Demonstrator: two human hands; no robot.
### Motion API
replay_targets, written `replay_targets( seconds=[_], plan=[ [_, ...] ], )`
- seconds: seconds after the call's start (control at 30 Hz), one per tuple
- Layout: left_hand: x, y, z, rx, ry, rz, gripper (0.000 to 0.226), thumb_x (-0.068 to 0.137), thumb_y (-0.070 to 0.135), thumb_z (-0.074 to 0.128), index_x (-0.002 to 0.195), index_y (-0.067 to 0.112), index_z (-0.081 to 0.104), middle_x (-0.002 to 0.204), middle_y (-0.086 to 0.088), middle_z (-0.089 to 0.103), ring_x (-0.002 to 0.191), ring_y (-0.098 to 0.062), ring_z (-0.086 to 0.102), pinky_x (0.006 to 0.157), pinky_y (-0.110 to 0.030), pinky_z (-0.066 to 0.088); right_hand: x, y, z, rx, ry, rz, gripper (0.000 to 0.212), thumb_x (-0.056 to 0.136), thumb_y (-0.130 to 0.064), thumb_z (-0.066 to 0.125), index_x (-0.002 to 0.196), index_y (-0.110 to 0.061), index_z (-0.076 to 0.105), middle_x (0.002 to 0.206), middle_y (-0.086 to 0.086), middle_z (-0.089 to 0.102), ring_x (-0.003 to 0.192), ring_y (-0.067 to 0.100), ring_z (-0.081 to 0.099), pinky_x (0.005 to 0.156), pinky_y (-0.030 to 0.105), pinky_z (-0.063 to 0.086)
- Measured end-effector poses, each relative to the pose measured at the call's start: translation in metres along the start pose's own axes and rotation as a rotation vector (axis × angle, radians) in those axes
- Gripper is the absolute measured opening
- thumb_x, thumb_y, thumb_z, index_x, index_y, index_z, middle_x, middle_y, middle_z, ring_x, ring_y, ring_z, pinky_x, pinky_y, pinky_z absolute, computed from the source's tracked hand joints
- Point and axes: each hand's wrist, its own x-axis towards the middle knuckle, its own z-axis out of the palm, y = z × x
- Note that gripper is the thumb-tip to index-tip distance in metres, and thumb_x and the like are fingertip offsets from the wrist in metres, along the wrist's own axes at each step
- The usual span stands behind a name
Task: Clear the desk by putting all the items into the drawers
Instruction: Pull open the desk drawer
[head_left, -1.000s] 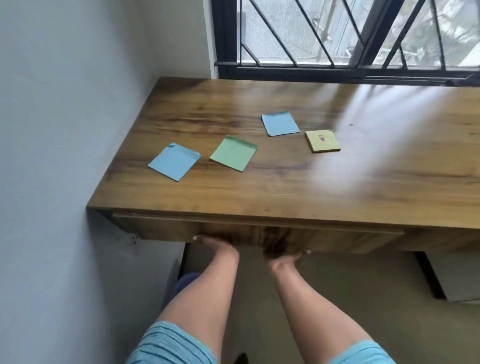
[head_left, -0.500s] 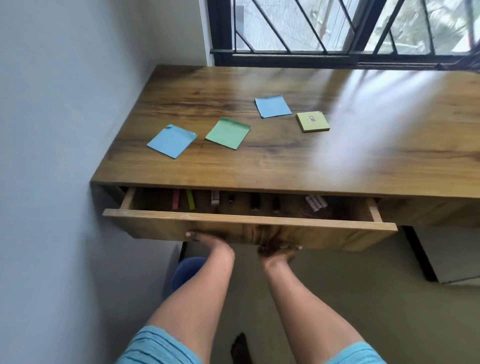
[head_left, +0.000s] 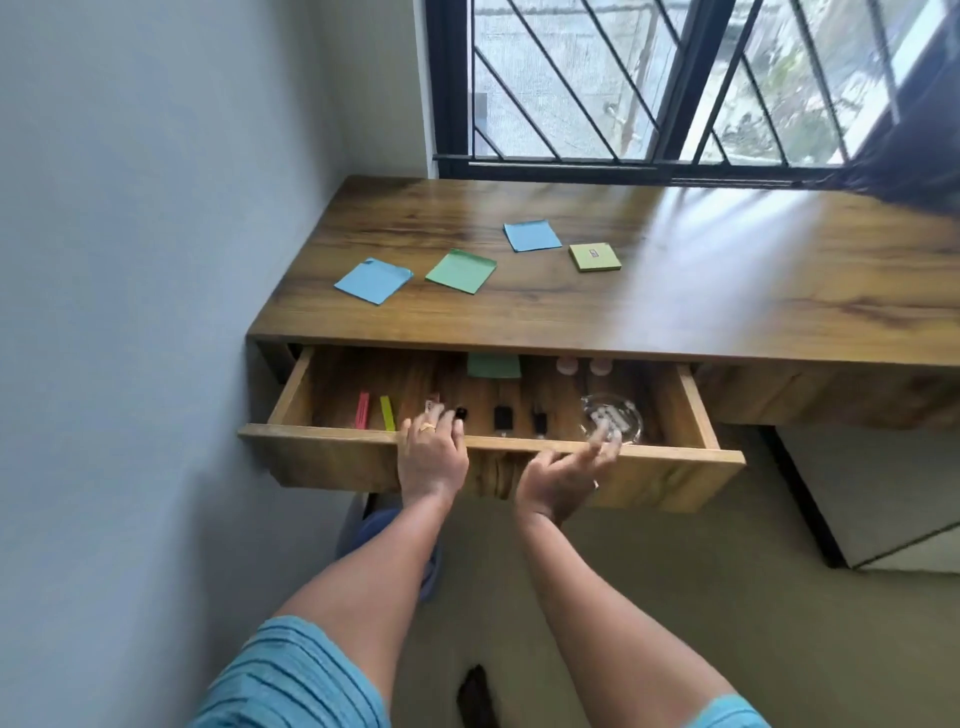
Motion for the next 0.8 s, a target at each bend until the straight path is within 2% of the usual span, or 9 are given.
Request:
replay_targets(
  seconds=[0.07,0.13,0.2,0.23,0.3,0.4,0.47,0.67,0.8],
  plan=[
    [-0.006,-0.001,-0.013,0.061,-0.093,0.045,0.041,0.101,0.034,0.033,0.116,0.016,0.066,0.119,-0.005,0.067,0.114,-0.02,0.058,0.106,-0.032,0.035,-0.003,0.001,-0.004,-0.149,-0.14,-0.34,0.049,0.076,-0.004,0.056,0.125,-0.006,0.058,0.138,0.018,0.049,0.129,0.036,0.044,0.108,0.044,0.035],
    [-0.007,0.001,-0.028,0.096,-0.152,0.056,0.046,0.101,0.037,0.03,0.108,0.013,0.068,0.108,-0.006,0.07,0.104,-0.021,0.061,0.097,-0.032,0.042,-0.004,-0.003,-0.012,-0.204,-0.452,-0.491,0.041,0.089,-0.015,0.048,0.127,-0.006,0.057,0.139,0.014,0.051,0.135,0.03,0.04,0.116,0.041,0.025],
    [-0.007,0.003,-0.037,0.115,-0.237,0.038,0.048,0.101,0.039,0.028,0.108,0.011,0.068,0.108,-0.008,0.069,0.103,-0.024,0.061,0.092,-0.035,0.045,-0.01,0.001,-0.018,-0.343,-0.715,-0.604,0.042,0.098,-0.026,0.038,0.134,-0.007,0.048,0.141,0.009,0.048,0.138,0.024,0.034,0.119,0.038,0.017],
    [-0.009,0.004,-0.04,0.12,-0.272,0.024,0.049,0.101,0.039,0.028,0.109,0.011,0.067,0.11,-0.009,0.068,0.103,-0.025,0.06,0.092,-0.036,0.045,-0.012,0.004,-0.019,-0.429,-0.754,-0.661,0.042,0.099,-0.028,0.035,0.132,-0.009,0.05,0.139,0.008,0.051,0.136,0.024,0.037,0.118,0.038,0.018],
    [-0.018,0.003,-0.044,0.117,-0.304,-0.003,0.049,0.101,0.039,0.027,0.109,0.011,0.066,0.111,-0.009,0.067,0.103,-0.025,0.059,0.091,-0.036,0.044,-0.014,0.002,-0.029,-0.472,-0.745,-0.727,0.036,0.099,-0.028,0.032,0.119,-0.01,0.057,0.124,0.008,0.06,0.121,0.025,0.05,0.11,0.037,0.03],
    [-0.039,0.001,-0.05,0.117,-0.315,-0.024,0.049,0.101,0.039,0.027,0.106,0.01,0.067,0.108,-0.009,0.067,0.101,-0.024,0.059,0.089,-0.036,0.045,-0.017,-0.004,-0.05,-0.508,-0.77,-0.711,0.035,0.1,-0.023,0.032,0.106,-0.009,0.064,0.106,0.012,0.068,0.099,0.028,0.062,0.086,0.036,0.046],
    [-0.055,0.002,-0.055,0.13,-0.336,-0.03,0.049,0.102,0.038,0.026,0.105,0.01,0.066,0.106,-0.009,0.067,0.099,-0.024,0.059,0.09,-0.036,0.046,-0.022,-0.004,-0.062,-0.514,-0.799,-0.686,0.034,0.099,-0.018,0.034,0.1,-0.009,0.067,0.098,0.013,0.069,0.092,0.027,0.063,0.079,0.035,0.049],
    [-0.092,-0.001,-0.075,0.088,-0.447,-0.089,0.045,0.102,0.038,0.028,0.106,0.011,0.064,0.106,-0.008,0.065,0.098,-0.022,0.059,0.092,-0.038,0.048,-0.043,0.0,-0.095,-0.5,-0.884,-0.559,0.031,0.095,-0.018,0.041,0.099,-0.011,0.071,0.095,0.012,0.071,0.09,0.026,0.065,0.081,0.035,0.054],
    [-0.116,-0.003,-0.084,0.075,-0.454,-0.132,0.044,0.101,0.038,0.03,0.104,0.012,0.066,0.103,-0.007,0.066,0.093,-0.021,0.06,0.086,-0.035,0.05,-0.055,0.001,-0.115,-0.503,-0.923,-0.516,0.029,0.093,-0.016,0.044,0.098,-0.011,0.072,0.095,0.01,0.072,0.089,0.025,0.066,0.082,0.037,0.055]
  ],
)
